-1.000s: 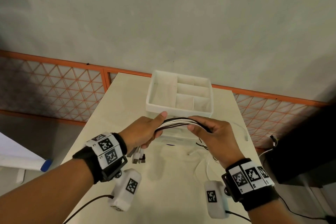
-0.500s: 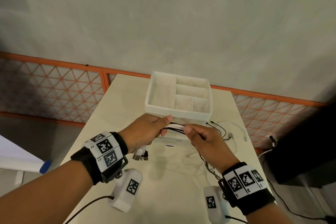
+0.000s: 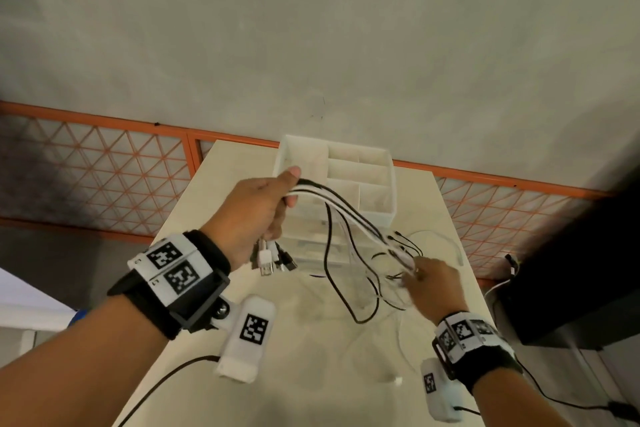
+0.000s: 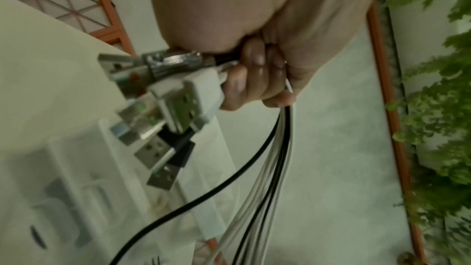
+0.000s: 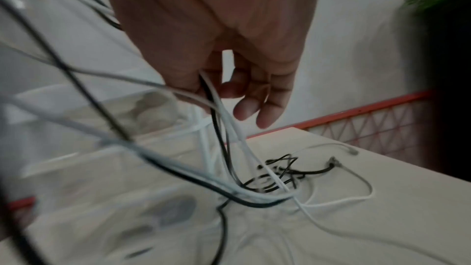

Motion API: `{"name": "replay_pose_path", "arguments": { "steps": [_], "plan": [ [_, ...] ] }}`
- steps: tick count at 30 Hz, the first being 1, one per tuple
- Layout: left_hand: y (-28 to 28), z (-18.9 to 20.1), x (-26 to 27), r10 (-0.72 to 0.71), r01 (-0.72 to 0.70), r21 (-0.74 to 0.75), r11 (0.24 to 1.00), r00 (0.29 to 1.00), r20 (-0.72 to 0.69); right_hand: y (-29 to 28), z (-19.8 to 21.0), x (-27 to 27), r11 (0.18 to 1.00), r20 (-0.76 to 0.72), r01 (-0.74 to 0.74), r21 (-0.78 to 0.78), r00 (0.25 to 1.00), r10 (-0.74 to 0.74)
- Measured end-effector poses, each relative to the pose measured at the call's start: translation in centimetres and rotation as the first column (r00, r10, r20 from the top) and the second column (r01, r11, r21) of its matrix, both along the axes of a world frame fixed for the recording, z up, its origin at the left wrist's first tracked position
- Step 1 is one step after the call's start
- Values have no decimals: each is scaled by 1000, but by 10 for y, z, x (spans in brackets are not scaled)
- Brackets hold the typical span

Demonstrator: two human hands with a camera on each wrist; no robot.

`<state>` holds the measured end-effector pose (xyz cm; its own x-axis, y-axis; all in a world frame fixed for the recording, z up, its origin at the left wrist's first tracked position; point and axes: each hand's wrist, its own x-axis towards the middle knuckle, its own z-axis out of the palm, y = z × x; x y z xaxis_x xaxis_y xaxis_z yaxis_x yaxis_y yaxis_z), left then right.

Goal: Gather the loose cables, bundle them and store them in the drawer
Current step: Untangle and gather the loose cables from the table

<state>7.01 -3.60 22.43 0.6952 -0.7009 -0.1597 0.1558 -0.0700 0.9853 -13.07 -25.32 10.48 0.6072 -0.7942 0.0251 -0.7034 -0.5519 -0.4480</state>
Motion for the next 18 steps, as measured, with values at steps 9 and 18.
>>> {"name": "replay_pose_path", "arguments": {
  "steps": [9,18],
  "plan": [
    [0,-9,17,231,-241,-113,964,968,-96,-22,-9,-8,971,33,224,-79,975,-222],
    [-4,-13,24,287,-287,-3,958,958,-12,-20,-24,9,929,8,341,144,938,-345]
  ]
}}
